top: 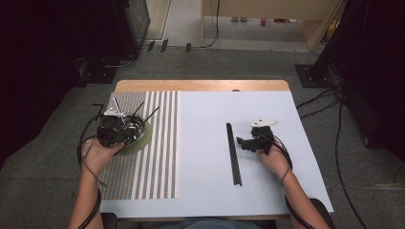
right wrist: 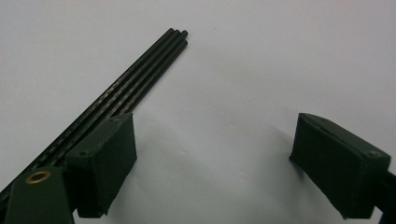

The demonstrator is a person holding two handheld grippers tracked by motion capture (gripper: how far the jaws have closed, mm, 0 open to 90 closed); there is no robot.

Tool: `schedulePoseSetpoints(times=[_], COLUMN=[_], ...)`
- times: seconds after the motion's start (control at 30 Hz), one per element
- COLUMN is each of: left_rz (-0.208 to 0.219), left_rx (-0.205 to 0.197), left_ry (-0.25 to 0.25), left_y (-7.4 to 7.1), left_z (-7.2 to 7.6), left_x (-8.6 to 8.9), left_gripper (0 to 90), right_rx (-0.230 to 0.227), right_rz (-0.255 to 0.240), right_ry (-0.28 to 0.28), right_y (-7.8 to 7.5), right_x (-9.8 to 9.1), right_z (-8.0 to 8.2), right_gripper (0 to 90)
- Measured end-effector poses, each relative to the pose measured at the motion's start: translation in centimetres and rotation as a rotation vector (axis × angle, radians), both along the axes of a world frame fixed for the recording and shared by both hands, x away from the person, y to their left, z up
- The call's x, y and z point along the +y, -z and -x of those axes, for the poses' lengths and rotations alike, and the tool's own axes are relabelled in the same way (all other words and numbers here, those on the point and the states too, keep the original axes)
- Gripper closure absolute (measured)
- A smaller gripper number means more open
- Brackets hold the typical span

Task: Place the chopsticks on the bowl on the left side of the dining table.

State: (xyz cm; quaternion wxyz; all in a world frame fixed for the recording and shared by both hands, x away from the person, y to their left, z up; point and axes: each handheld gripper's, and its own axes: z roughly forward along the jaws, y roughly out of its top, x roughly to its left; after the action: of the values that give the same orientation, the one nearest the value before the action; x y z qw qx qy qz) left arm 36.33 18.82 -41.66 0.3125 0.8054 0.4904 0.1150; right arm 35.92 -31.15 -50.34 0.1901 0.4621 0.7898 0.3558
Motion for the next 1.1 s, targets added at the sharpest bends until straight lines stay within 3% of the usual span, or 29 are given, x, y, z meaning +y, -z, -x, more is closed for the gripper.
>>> schedulePoseSetpoints(times=[0.8, 1.1], left_rz=[-0.013, -0.04], left_rx=[0.001, -0.024], left_ry=[-0.018, -0.031], left_y=[0.5, 0.7], left_z=[-0.1, -0.1], left_x=[1.1, 1.5], left_gripper=[87.6, 87.4], right_rx=[0.0, 0.0], right_rz=[0.0, 0.0], right_ry=[0.0, -0.001], right_y=[0.0, 0.0], right_x=[0.0, 0.0], right_z=[0.0, 0.0], right_gripper=[13.7, 13.7])
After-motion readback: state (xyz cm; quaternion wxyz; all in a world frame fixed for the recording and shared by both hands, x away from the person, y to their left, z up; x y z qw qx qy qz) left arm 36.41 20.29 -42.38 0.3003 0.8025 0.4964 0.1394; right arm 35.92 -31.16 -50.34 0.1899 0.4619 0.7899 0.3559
